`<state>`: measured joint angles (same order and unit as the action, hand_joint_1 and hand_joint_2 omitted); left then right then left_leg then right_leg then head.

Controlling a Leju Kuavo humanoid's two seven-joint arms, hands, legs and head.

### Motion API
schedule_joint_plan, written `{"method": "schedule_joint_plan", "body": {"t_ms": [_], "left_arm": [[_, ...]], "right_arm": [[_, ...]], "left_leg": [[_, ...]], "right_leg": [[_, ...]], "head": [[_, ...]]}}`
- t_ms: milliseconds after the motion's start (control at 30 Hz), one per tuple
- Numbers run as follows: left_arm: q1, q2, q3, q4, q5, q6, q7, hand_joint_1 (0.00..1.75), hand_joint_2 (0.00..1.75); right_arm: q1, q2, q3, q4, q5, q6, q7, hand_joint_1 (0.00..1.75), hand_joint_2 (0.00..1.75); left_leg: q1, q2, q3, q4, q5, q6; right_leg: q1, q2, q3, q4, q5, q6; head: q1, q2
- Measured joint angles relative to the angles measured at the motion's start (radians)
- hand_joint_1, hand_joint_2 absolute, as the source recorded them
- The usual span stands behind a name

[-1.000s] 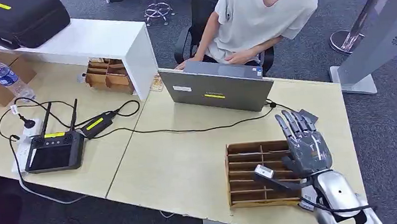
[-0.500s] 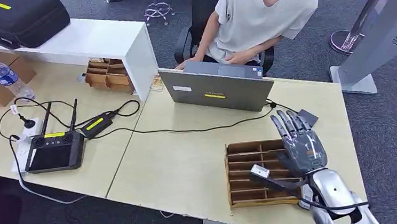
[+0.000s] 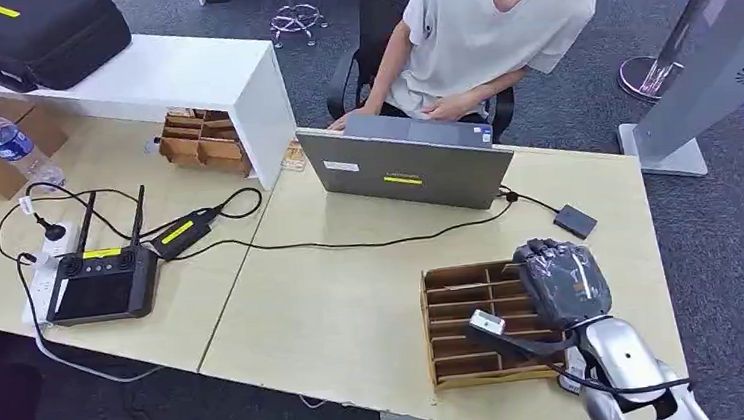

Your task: Pass the card to the sensor for recognition and then transmit it.

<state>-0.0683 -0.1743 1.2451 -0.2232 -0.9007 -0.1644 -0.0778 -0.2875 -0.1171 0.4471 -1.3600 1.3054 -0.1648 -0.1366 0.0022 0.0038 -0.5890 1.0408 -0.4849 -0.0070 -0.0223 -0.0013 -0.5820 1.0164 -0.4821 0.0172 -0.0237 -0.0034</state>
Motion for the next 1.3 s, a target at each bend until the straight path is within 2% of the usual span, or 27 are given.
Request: {"method": "schedule_joint_plan", "body": {"t_ms": [467, 567, 933, 1300], "left_arm": [[0.000, 0.000, 0.000, 0.000, -0.016, -0.002, -0.009, 0.00, 1.75], [0.000, 0.000, 0.000, 0.000, -0.011, 0.018, -0.011, 0.00, 1.75], [0.000, 0.002, 0.000, 0.000, -0.009, 0.027, 0.002, 0.00, 1.75], [0.000, 0.002, 0.001, 0.000, -0.008, 0.032, 0.010, 0.00, 1.75]], "right_arm": [[0.001, 0.000, -0.002, 0.000, -0.007, 0.000, -0.003, 1.75, 1.75], [0.001, 0.000, -0.002, 0.000, -0.005, -0.002, -0.003, 1.75, 1.75], [-0.001, -0.002, -0.006, -0.024, 0.004, -0.002, -0.006, 1.75, 1.75], [-0.002, -0.027, -0.006, -0.052, 0.010, 0.002, -0.009, 1.75, 1.75]], "left_leg": [[0.000, 0.000, 0.000, 0.000, 0.000, 0.000], [0.000, 0.000, 0.000, 0.000, 0.000, 0.000], [0.000, 0.000, 0.000, 0.000, 0.000, 0.000], [0.000, 0.000, 0.000, 0.000, 0.000, 0.000]], "right_leg": [[0.000, 0.000, 0.000, 0.000, 0.000, 0.000], [0.000, 0.000, 0.000, 0.000, 0.000, 0.000], [0.000, 0.000, 0.000, 0.000, 0.000, 0.000], [0.000, 0.000, 0.000, 0.000, 0.000, 0.000]], "head": [[0.000, 0.000], [0.000, 0.000], [0.000, 0.000], [0.000, 0.000]]}}
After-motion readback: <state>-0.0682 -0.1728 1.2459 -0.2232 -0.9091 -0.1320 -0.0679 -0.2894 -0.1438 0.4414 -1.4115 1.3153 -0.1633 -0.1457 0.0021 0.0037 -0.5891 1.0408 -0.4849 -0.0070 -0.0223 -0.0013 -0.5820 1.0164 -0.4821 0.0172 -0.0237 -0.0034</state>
